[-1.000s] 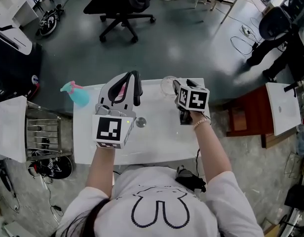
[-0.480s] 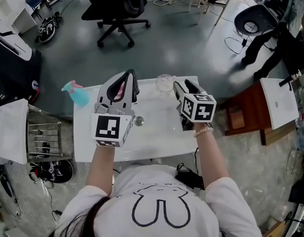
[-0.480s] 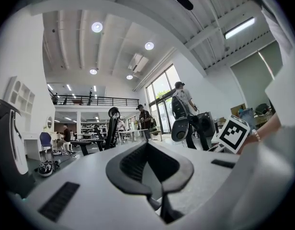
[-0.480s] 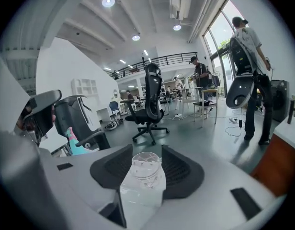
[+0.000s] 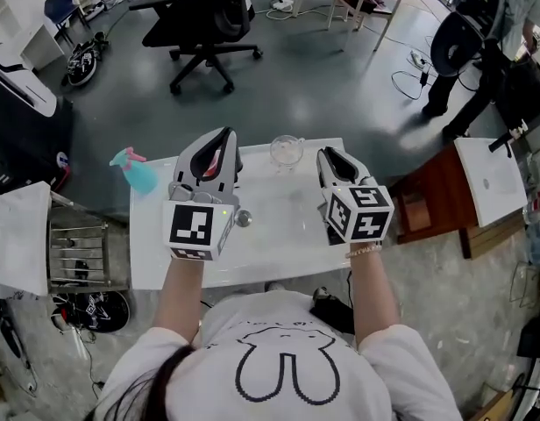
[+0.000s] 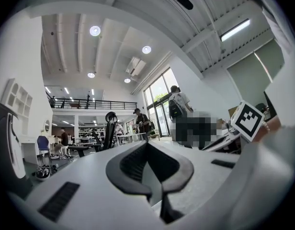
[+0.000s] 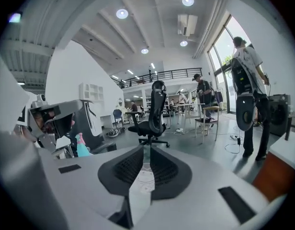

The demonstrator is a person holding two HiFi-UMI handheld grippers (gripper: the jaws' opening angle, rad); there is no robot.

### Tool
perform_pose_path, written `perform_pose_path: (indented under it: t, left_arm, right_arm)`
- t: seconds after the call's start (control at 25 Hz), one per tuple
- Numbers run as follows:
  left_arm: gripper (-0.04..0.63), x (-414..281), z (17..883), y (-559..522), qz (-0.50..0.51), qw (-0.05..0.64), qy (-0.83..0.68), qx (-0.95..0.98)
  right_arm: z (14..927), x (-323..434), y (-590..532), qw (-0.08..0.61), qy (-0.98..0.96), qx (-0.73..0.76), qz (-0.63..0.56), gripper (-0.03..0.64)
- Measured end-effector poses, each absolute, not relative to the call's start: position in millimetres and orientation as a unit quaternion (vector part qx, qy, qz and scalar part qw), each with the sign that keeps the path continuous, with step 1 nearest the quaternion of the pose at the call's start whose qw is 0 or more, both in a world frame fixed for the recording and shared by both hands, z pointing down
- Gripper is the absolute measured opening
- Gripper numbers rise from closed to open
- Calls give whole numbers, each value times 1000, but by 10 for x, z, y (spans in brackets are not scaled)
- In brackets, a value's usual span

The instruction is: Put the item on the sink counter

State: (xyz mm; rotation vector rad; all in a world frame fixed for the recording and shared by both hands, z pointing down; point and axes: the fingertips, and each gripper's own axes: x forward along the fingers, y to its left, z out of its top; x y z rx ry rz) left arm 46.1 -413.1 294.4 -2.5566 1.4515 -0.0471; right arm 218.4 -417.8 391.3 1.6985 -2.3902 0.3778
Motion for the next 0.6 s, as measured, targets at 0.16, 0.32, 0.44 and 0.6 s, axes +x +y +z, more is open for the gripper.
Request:
perform_pose_path:
  t: [0.16,0.32,0.44,0.6]
  left_arm:
    - [9,463,2908,-4114,-11,102,493,-864]
    - [9,467,2895,-4117,-6,103,493,-864]
    - [9,469,2865,-4124,1,104,492,-865]
    - [9,470,2804,-4106,9,108,487,-867]
  right_arm:
    - [3621,2193,-4053,80,-811,575,69,34]
    - [3385,2226,-3936,68,-811,580,25,28]
    - [3195,2230,-3829,51,-812,582,-10,28]
    - [2945,2229,-3711,30,-810,583,-54,28]
